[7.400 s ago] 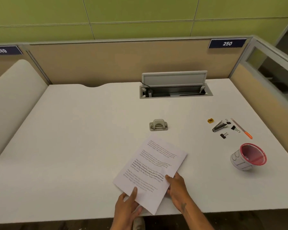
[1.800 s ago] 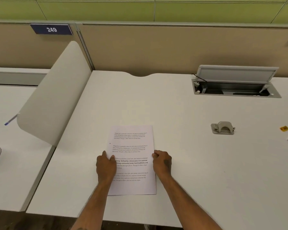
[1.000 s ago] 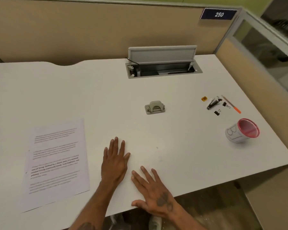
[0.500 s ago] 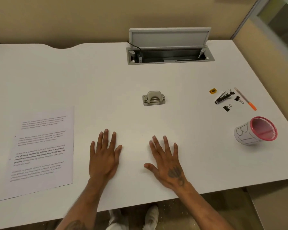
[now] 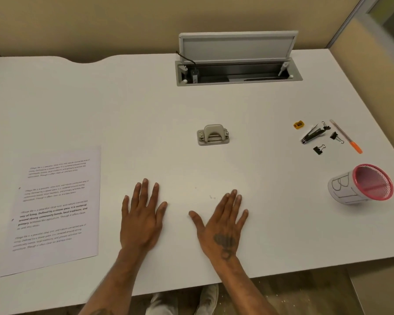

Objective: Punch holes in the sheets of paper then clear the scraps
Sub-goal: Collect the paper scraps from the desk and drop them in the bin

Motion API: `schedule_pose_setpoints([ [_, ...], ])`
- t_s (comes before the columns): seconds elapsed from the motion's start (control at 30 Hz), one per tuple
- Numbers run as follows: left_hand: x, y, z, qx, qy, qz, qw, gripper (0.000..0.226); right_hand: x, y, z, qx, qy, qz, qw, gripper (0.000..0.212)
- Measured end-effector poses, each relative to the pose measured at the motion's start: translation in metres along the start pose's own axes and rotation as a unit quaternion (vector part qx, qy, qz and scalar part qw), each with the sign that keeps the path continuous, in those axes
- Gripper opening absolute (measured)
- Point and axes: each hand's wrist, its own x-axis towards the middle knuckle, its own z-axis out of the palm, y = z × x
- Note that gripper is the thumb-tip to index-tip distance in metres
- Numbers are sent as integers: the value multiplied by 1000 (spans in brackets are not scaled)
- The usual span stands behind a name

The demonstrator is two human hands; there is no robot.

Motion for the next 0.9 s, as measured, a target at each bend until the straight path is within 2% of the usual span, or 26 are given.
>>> schedule_pose_setpoints([
  [0.2, 0, -1, 1, -2, 4, -1, 1000, 63, 12, 17, -7, 11, -10, -113, 993, 99],
  [0.3, 0, 0, 1, -4, 3, -3, 1000, 63, -2, 40, -16, 8, 8, -61, 998, 99],
  [0.43, -1, 0, 0, -8, 3, -3, 1000, 63, -46, 49, -10, -45, -27, -3, 999, 112],
  [0.57, -1, 1, 0, -7, 5, -2, 1000, 63, -60, 15, 5, -20, -23, -8, 1000, 115],
  [0.77, 0, 0, 1, -2, 3, -4, 1000, 63, 5, -33, 3, -8, -8, 0, 1000, 116],
  [0.9, 0, -1, 2, 1, 4, -4, 1000, 62, 26, -29, -3, 7, 12, -43, 999, 113],
])
